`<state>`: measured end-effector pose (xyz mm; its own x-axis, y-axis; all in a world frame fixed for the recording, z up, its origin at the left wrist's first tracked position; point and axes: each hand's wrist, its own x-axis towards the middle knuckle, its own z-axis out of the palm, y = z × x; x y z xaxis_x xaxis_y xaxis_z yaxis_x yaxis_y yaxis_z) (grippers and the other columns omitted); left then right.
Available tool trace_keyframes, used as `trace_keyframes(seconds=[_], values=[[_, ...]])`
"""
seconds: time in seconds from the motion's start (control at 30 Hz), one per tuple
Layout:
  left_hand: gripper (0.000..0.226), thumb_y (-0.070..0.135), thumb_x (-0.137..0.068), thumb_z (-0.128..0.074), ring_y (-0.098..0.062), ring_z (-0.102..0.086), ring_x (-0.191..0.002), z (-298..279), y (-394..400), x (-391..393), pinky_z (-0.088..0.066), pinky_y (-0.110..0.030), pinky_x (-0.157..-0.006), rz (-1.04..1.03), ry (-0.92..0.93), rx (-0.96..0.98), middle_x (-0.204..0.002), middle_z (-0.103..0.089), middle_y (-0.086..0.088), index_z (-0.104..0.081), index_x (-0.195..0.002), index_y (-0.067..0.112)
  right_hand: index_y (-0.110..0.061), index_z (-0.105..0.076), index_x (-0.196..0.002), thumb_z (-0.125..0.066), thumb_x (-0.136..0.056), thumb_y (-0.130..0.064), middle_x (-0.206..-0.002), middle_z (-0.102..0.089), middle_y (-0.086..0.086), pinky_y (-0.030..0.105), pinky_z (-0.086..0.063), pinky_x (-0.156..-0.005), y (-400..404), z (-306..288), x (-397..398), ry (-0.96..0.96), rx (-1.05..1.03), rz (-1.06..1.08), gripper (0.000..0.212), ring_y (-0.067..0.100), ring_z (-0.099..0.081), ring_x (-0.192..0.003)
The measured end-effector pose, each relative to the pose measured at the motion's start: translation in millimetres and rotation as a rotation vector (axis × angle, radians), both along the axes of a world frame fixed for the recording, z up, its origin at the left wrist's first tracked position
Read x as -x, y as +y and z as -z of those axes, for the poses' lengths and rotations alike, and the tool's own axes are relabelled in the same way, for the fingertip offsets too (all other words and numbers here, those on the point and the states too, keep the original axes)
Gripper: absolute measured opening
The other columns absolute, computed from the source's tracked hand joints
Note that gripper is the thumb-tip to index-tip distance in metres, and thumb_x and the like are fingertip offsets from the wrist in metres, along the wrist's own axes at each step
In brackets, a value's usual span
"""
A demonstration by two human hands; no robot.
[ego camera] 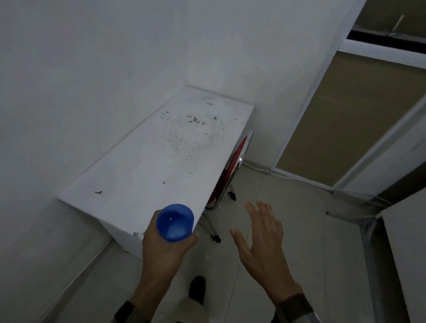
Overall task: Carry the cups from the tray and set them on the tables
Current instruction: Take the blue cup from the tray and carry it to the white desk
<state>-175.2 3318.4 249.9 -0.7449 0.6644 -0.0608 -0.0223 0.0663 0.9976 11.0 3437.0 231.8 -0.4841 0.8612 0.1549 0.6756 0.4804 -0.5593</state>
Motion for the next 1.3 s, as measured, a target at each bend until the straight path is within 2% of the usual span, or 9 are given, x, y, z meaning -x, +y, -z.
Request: trace_keyframes(seconds=[0.13, 0.23, 0.47, 0.53, 0.7, 0.87, 1.03, 1.17, 1.3], values=[[0.075, -0.004, -0.066, -0.094, 0.015, -0.060, -0.101, 18.1, 61.5, 11.1, -0.055, -0.030, -0.084, -0.052, 0.007, 0.006, -0.108, -0.067, 0.026, -0.061, -0.120, 0.035, -0.029, -0.024, -0.162, -0.031, -0.097, -0.069, -0.171, -0.016, 0.003, 0.056, -0.004, -0.127, 70.6, 12.4, 13.5, -0.005, -0.001, -0.032, 0.076, 0.019, -0.003, -0.160], [0.074, -0.004, -0.067, -0.094, 0.017, -0.060, -0.097, 36.3, 113.6, 24.5, -0.053, -0.029, -0.082, -0.087, -0.001, 0.029, -0.101, -0.063, 0.041, -0.057, -0.112, 0.042, -0.027, -0.025, -0.161, -0.033, -0.098, -0.066, -0.171, -0.015, 0.004, 0.057, -0.004, -0.127, 130.2, 24.4, 28.5, -0.033, -0.029, -0.068, 0.075, 0.019, -0.003, -0.159], [0.075, 0.007, -0.066, -0.099, -0.024, -0.064, -0.108, 84.1, 233.8, 70.1, -0.056, -0.057, -0.098, -0.149, -0.018, 0.134, -0.119, -0.068, 0.006, -0.060, -0.127, 0.029, -0.030, -0.020, -0.162, -0.030, -0.100, -0.068, -0.172, -0.008, 0.006, 0.064, -0.001, -0.125, 268.5, 41.7, 72.4, -0.162, -0.095, -0.136, 0.074, 0.023, 0.004, -0.160], [0.073, 0.008, -0.067, -0.098, -0.026, -0.062, -0.108, 90.4, 264.9, 82.5, -0.055, -0.053, -0.097, -0.145, 0.012, 0.148, -0.118, -0.067, 0.001, -0.060, -0.126, 0.027, -0.029, -0.018, -0.163, -0.026, -0.100, -0.070, -0.173, -0.004, 0.008, 0.064, 0.005, -0.124, 307.5, 45.6, 90.5, -0.222, -0.124, -0.186, 0.076, 0.024, 0.008, -0.160], [0.073, 0.007, -0.068, -0.097, -0.022, -0.062, -0.109, 102.6, 324.2, 109.7, -0.054, -0.040, -0.092, -0.162, 0.021, 0.166, -0.121, -0.065, -0.001, -0.059, -0.127, 0.026, -0.024, -0.026, -0.162, -0.039, -0.102, -0.064, -0.174, -0.006, 0.009, 0.065, 0.014, -0.122, 395.2, 74.4, 146.0, -0.333, -0.164, -0.339, 0.073, 0.026, 0.007, -0.160], [0.075, 0.010, -0.068, -0.096, -0.007, -0.063, -0.110, 122.1, 361.1, 125.4, -0.053, -0.035, -0.092, -0.239, -0.007, 0.191, -0.123, -0.065, 0.000, -0.058, -0.132, 0.018, -0.021, -0.034, -0.159, -0.039, -0.100, -0.065, -0.172, -0.016, 0.009, 0.072, -0.006, -0.120, 464.0, 119.9, 192.9, -0.454, -0.177, -0.544, 0.073, 0.026, -0.001, -0.161], [0.075, 0.014, -0.068, -0.097, 0.009, -0.061, -0.107, 145.2, 388.9, 132.7, -0.054, -0.028, -0.090, -0.353, -0.039, 0.228, -0.121, -0.066, 0.004, -0.059, -0.132, 0.018, -0.021, -0.041, -0.155, -0.039, -0.102, -0.063, -0.171, -0.022, 0.004, 0.067, -0.010, -0.122, 496.4, 144.4, 205.3, -0.444, -0.187, -0.612, 0.068, 0.021, -0.006, -0.161], [0.074, 0.020, -0.068, -0.099, 0.000, -0.064, -0.106, 168.9, 414.6, 140.0, -0.054, -0.029, -0.091, -0.426, -0.040, 0.263, -0.121, -0.068, 0.004, -0.060, -0.130, 0.021, -0.022, -0.042, -0.156, -0.041, -0.101, -0.061, -0.170, -0.025, 0.004, 0.061, -0.011, -0.125, 497.7, 149.0, 206.0, -0.392, -0.166, -0.545, 0.067, 0.022, -0.009, -0.160], [0.071, 0.021, -0.071, -0.097, -0.012, -0.063, -0.111, 192.3, 450.6, 156.5, -0.052, -0.015, -0.089, -0.476, -0.024, 0.239, -0.125, -0.067, 0.000, -0.059, -0.131, 0.019, -0.025, -0.036, -0.158, -0.036, -0.100, -0.063, -0.172, -0.020, 0.003, 0.059, -0.012, -0.126, 500.2, 152.6, 209.5, -0.448, -0.124, -0.538, 0.069, 0.022, -0.007, -0.161]])
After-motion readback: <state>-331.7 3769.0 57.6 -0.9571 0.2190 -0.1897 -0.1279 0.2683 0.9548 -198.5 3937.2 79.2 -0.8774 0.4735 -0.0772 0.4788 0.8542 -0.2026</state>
